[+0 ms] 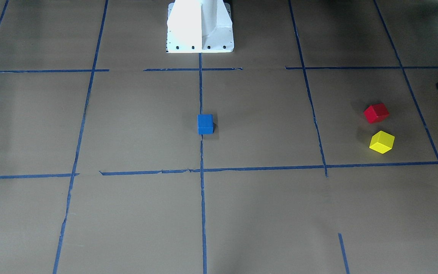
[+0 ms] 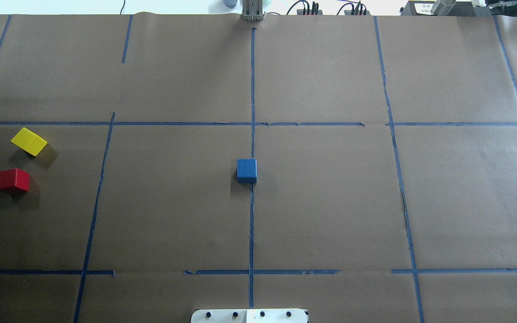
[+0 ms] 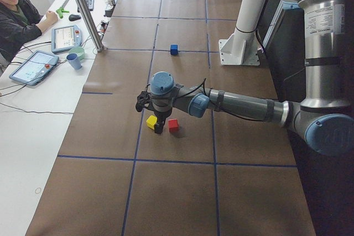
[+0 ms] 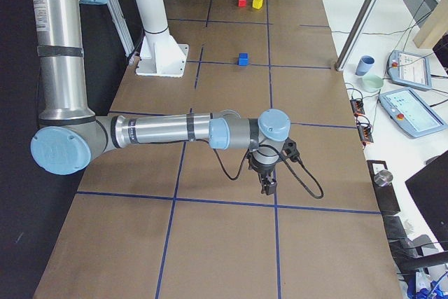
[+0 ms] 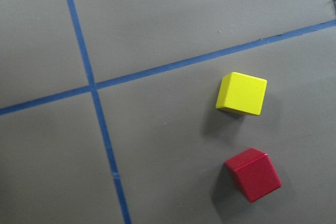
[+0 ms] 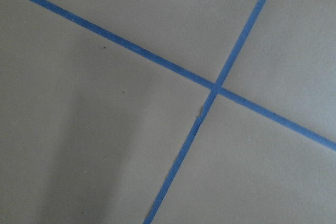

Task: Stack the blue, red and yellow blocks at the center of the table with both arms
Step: 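Reach the left gripper down and grasp the red block, then carry the red block with the left gripper above the blue block, then lower the red block onto the blue block and open the left gripper, then lift the left gripper away and move it toward the yellow block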

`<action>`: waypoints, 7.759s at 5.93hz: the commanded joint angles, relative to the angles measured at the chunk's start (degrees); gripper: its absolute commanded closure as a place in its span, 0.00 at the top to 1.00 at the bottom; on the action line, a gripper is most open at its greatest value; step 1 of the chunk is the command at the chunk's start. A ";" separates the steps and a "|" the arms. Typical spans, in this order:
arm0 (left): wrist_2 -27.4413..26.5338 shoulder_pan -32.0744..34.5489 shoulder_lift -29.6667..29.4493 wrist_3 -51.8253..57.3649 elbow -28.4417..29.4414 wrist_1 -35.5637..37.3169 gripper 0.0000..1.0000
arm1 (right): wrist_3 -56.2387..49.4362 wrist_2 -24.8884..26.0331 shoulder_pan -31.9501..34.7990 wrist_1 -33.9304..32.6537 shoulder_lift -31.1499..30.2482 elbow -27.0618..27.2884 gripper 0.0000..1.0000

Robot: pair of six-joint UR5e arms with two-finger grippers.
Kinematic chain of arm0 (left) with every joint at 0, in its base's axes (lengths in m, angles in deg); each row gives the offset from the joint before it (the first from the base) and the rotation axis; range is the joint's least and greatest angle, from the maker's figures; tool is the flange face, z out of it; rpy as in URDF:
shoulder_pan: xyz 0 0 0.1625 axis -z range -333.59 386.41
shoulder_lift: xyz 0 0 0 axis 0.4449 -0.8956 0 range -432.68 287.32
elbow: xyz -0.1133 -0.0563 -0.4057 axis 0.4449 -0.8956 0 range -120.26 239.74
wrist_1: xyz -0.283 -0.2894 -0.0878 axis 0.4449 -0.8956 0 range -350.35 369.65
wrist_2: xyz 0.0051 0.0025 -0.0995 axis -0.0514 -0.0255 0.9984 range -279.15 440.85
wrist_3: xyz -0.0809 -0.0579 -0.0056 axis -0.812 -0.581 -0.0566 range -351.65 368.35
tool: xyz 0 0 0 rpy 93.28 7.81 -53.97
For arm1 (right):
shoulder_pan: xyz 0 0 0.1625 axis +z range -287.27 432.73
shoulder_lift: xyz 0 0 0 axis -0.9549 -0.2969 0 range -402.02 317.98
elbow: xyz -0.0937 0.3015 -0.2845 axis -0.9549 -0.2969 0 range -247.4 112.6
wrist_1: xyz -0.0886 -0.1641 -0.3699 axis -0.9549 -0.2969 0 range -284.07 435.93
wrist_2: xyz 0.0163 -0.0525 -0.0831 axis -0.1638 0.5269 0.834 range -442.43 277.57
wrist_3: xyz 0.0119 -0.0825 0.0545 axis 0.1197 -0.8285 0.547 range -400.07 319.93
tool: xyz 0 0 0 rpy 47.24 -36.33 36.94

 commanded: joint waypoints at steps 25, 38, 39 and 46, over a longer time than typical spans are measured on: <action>-32.74 -46.49 -63.22 -47.15 22.37 24.79 0.01 | 1.02 -0.50 0.60 0.03 -2.03 -0.45 1.00; -32.30 -46.59 -61.73 -47.24 23.17 22.76 0.55 | 0.93 -0.50 0.60 0.03 -1.94 -0.71 1.00; -32.30 -46.59 -61.73 -47.24 23.17 22.76 0.64 | 0.93 -0.41 0.60 0.03 -2.03 -0.71 1.00; -21.79 -37.56 -53.86 -45.84 9.69 25.84 1.00 | 0.93 -0.50 0.60 0.03 -1.94 -0.71 1.00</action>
